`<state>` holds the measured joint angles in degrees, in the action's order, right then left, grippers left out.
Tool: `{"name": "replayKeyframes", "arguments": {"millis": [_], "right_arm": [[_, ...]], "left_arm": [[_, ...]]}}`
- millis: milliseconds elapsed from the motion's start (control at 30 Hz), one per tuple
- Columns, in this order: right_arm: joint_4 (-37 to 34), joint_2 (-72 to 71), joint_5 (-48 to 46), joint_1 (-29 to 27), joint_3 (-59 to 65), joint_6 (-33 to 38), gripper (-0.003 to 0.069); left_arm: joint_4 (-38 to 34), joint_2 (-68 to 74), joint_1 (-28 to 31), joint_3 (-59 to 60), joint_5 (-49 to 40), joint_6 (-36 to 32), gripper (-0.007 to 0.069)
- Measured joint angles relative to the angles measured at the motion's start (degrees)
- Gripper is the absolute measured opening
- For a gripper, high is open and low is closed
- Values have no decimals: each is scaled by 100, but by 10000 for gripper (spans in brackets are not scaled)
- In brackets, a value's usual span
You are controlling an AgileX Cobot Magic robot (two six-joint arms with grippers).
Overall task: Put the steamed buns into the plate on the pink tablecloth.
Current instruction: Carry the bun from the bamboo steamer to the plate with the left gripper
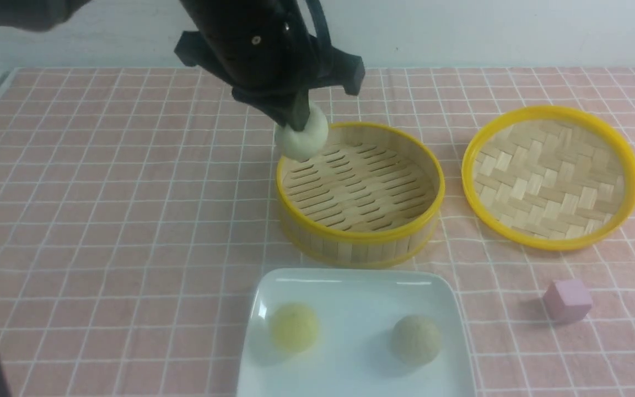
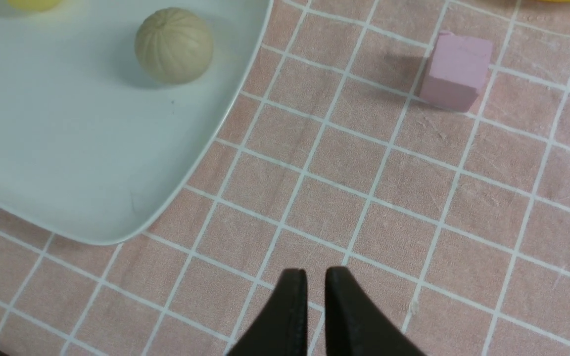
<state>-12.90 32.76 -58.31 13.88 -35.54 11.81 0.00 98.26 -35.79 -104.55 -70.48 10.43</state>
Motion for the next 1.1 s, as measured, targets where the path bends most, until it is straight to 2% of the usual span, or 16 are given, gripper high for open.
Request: {"name": "replayKeyframes", "arguments": {"millis": [167,367,633,833,933,1100], "right_arm": [[-6,0,-17,0,0,-4,45],[-6,0,90,0,0,-4,52],[-7,0,228,0,0,-6,61],[-7,0,240,0,0,-6,62],[-7,0,240,0,0,-11,62],[4,-104,-5,0,-193,-70,62]], "left_arm": [[-728,-313,0,1462,164,-128,27],[-1698,-250,0,2859,1474,-282,29],[-2290,154,-39,3035,2017,-655,38],[-2291,606,-296,3035,2157,-696,62],[-2276,764,-409,3035,2222,-696,99],[-2269,794,-453,3035,2255,-696,237]]}}
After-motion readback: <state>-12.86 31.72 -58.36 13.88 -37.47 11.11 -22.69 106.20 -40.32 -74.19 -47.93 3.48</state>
